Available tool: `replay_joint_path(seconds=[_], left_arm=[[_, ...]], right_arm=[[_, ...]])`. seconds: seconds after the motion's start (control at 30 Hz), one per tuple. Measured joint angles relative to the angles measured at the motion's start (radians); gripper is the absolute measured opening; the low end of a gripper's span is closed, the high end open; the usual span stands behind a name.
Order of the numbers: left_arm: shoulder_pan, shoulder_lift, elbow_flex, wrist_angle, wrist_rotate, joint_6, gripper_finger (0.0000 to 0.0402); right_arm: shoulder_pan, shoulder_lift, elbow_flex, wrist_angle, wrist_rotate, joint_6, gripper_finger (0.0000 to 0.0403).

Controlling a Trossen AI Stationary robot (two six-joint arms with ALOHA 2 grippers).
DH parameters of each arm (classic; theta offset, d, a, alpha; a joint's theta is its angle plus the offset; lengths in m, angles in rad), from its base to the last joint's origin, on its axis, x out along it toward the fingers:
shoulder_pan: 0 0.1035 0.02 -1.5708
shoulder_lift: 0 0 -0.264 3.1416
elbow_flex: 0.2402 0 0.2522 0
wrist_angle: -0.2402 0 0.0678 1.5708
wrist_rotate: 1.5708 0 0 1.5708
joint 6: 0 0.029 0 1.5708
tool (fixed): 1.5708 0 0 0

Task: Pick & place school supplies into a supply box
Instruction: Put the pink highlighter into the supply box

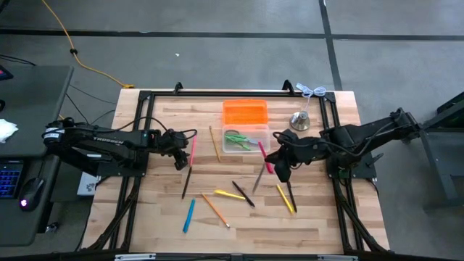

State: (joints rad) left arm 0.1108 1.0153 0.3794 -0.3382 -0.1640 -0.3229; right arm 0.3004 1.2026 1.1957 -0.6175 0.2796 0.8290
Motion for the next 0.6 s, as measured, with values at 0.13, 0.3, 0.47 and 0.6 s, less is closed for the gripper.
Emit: replay_joint_path(seconds=[0.13,0.3,0.47,0.6], left_arm=[[0.0,0.0,0.0,0.032,0.044,0.0,0.0223],[0.0,0.0,0.0,0.135,0.107,0.0,0.0223],[0.0,0.0,0.0,0.211,0.131,0.0,0.0223],[0.0,0.0,0.0,0.236,0.132,0.0,0.0223]], right_arm=[[0.0,0.0,0.0,0.047,0.002,-0.081,0.0],[0.0,0.0,0.0,0.116,0.005,-0.193,0.0],[0.0,0.0,0.0,0.164,0.015,-0.315,0.0],[0.0,0.0,0.0,0.209,0.023,-0.407,0.0]])
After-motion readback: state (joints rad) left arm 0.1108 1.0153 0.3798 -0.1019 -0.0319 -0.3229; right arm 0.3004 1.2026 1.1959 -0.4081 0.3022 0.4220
